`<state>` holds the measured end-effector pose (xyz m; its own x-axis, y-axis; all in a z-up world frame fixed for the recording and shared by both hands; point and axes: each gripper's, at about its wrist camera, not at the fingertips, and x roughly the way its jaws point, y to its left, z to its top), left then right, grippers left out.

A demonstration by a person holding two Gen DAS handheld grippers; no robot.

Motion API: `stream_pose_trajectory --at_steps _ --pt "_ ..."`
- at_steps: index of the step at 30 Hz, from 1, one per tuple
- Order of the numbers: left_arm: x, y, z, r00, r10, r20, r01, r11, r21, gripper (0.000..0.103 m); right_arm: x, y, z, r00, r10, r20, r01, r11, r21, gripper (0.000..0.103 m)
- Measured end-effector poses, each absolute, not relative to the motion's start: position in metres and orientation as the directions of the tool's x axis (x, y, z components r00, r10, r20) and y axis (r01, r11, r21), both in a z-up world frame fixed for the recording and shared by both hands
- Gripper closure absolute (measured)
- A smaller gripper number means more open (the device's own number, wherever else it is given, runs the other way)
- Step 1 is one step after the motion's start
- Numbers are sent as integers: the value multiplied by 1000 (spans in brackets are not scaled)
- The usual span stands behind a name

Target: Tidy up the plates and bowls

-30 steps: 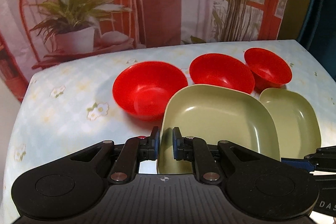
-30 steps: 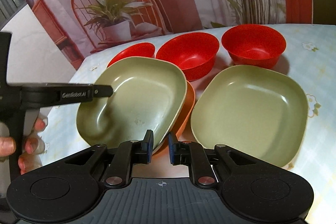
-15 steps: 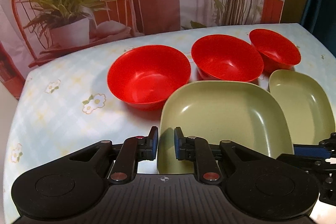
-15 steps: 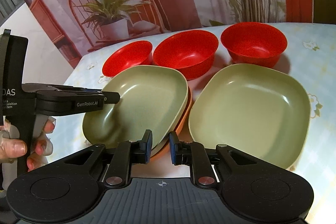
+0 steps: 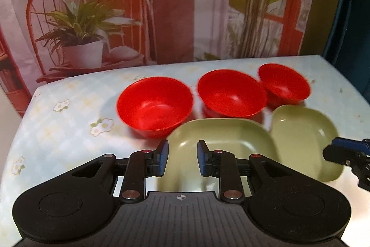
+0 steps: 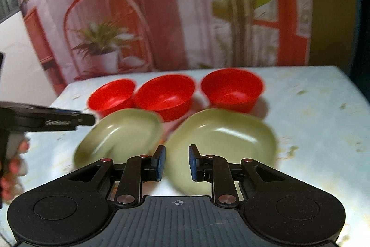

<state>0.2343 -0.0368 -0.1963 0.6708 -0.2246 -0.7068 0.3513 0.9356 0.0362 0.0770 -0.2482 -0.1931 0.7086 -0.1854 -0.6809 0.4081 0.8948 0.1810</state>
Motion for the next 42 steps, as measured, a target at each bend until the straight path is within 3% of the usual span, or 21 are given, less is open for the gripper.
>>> stream_pose_trajectory --at_steps 14,21,26,42 --pt "221 -77 -199 660 -218 -719 369 928 57 74 38 -295 -215 632 -374 -678 554 831 58 83" --pt "221 -83 -197 661 -203 -722 380 920 90 74 33 -305 -231 622 -351 -701 563 822 89 83" --pt "220 -91 -198 658 -201 -726 392 914 102 74 30 -306 -238 635 -309 -708 553 822 138 95" --pt "211 -114 -200 636 -229 -737 444 889 107 74 20 -319 -246 649 -274 -710 570 793 215 96"
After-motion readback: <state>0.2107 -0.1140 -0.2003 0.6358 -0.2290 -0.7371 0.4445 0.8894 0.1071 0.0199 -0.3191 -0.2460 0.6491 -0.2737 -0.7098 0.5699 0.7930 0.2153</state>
